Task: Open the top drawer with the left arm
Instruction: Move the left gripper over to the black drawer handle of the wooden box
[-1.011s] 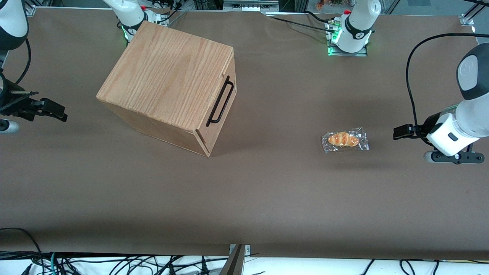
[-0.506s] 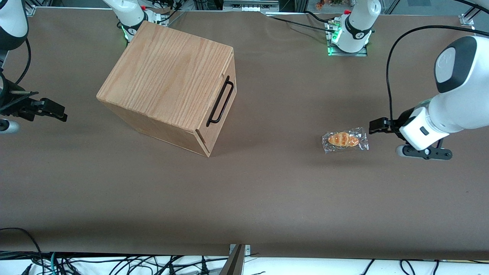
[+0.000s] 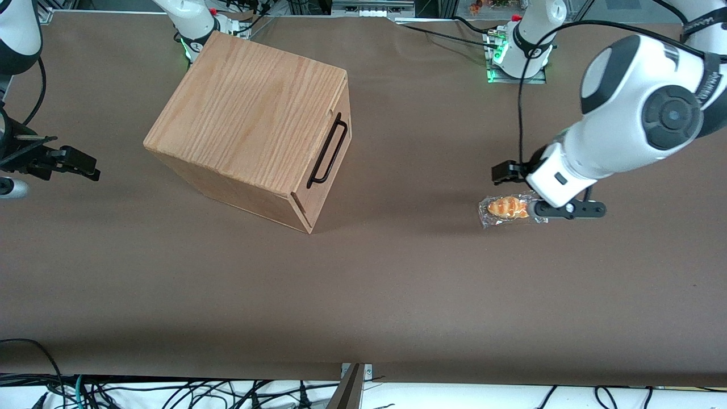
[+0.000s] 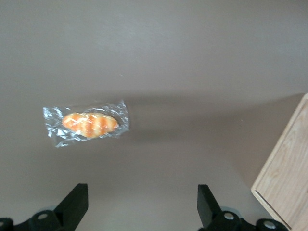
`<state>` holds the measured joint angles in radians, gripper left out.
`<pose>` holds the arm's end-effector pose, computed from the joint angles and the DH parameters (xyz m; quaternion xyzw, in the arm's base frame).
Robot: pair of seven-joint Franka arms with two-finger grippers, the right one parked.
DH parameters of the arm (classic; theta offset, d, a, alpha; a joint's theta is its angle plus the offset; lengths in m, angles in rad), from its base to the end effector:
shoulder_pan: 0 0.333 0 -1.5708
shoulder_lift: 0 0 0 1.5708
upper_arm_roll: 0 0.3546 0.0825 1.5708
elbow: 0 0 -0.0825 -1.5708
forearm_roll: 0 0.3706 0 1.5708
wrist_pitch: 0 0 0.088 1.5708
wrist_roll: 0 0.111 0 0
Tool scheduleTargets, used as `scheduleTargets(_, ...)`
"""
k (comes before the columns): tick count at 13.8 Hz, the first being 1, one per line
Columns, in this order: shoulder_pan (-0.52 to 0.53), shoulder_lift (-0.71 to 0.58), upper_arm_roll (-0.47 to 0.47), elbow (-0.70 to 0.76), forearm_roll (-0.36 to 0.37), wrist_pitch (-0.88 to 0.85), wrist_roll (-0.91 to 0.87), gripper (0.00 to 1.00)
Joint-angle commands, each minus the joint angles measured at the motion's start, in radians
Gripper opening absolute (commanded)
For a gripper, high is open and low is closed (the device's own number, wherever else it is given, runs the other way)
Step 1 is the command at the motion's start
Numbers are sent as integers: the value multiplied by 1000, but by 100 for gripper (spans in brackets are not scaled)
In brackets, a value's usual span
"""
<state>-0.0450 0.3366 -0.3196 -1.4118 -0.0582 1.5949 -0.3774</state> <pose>0.6080 -0.2039 0.5429 0.9943 0.0139 -0.0929 0.0511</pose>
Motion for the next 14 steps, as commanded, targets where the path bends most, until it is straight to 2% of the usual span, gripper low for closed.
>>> scheduleTargets(1, -70, 2, 2, 4, -12, -10, -69, 100)
scheduleTargets(5, -156, 22, 2, 13, -17, 2, -162, 100)
scheduleTargets(10, -251, 87, 2, 95, -26, 10, -293, 100)
scheduleTargets(14, -325, 125, 2, 119, -54, 88, -388, 100)
